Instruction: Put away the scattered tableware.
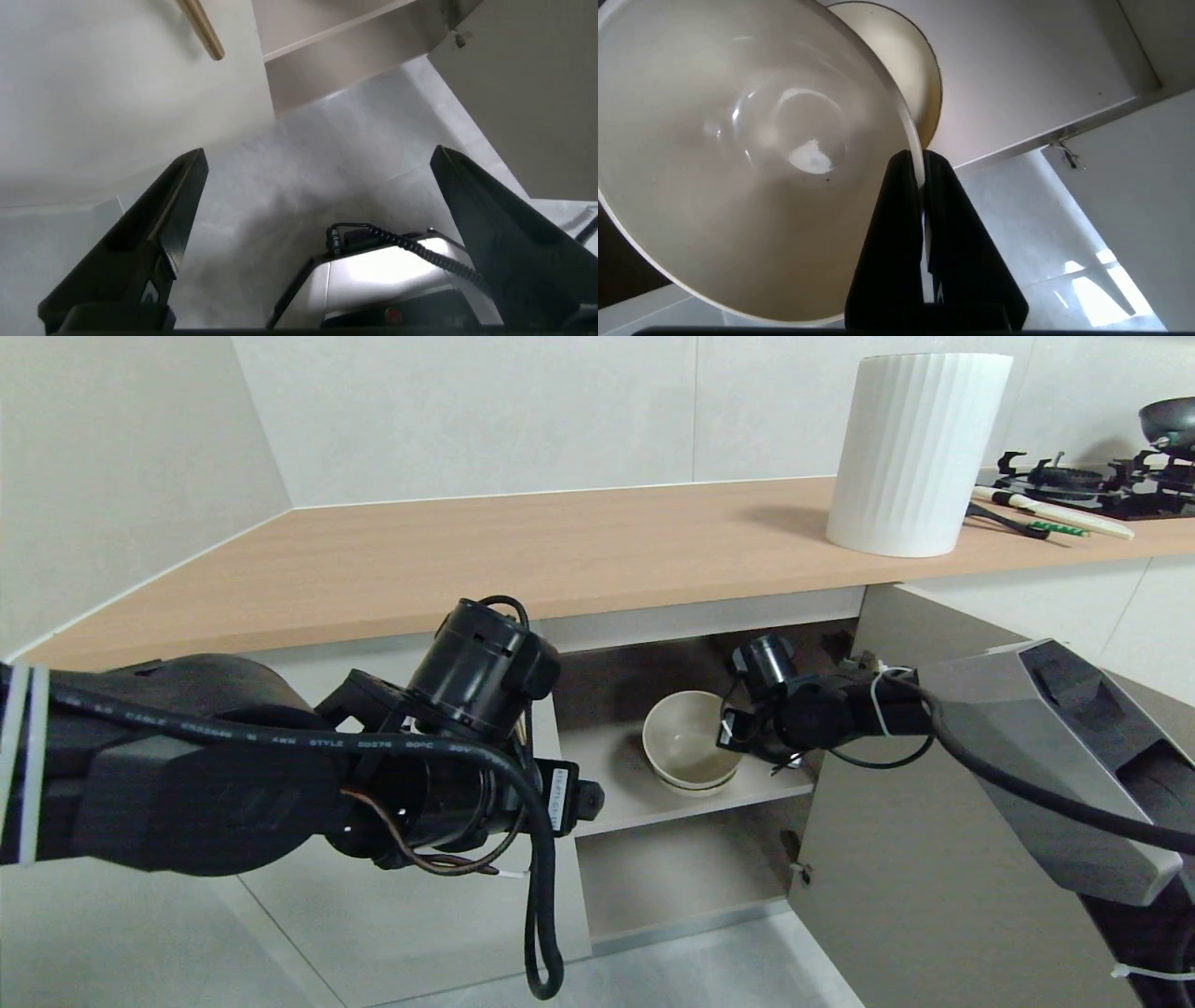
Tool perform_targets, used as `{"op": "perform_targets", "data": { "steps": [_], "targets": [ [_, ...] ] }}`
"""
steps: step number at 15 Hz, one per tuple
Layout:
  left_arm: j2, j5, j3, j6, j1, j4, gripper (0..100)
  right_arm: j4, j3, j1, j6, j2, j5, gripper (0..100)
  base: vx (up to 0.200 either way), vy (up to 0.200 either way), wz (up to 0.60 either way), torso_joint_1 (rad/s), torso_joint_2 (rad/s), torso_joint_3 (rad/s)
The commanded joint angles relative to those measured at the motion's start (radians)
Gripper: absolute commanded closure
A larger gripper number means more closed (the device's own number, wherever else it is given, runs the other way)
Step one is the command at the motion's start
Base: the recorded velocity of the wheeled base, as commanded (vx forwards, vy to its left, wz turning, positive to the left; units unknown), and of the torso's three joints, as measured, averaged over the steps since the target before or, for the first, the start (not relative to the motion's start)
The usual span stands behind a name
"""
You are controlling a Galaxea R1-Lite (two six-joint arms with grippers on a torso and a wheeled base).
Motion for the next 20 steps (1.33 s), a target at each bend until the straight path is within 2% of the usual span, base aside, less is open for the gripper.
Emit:
{"op": "perform_targets", "data": {
  "steps": [1, 2, 11, 16, 20],
  "targets": [
    [0.008, 0.001, 0.0, 0.0, 0.0, 0.0, 0, 0.001, 0.001, 0.0, 0.0, -0.002, 0.0, 100, 0.2, 0.0, 0.0, -0.002, 0.01, 0.002],
    [0.007, 0.001, 0.0, -0.001, 0.0, 0.0, 0, 0.001, 0.001, 0.0, 0.0, -0.002, 0.0, 100, 0.2, 0.0, 0.0, 0.002, 0.0, 0.002],
    [-0.012, 0.003, 0.0, -0.001, 0.0, 0.0, 0, 0.045, 0.013, 0.003, 0.017, 0.014, -0.002, 100, 0.0, 0.0, 0.0, 0.0, 0.0, 0.0],
    [-0.018, 0.006, 0.0, -0.001, 0.0, -0.001, 0, 0.045, 0.01, 0.016, 0.061, 0.064, -0.074, 100, 0.0, 0.0, 0.0, 0.0, 0.0, 0.0],
    [-0.02, 0.006, 0.0, -0.001, 0.0, -0.001, 0, 0.005, 0.004, 0.016, 0.063, 0.077, -0.091, 100, 0.0, 0.0, 0.0, 0.0, 0.0, 0.0]
  ]
}}
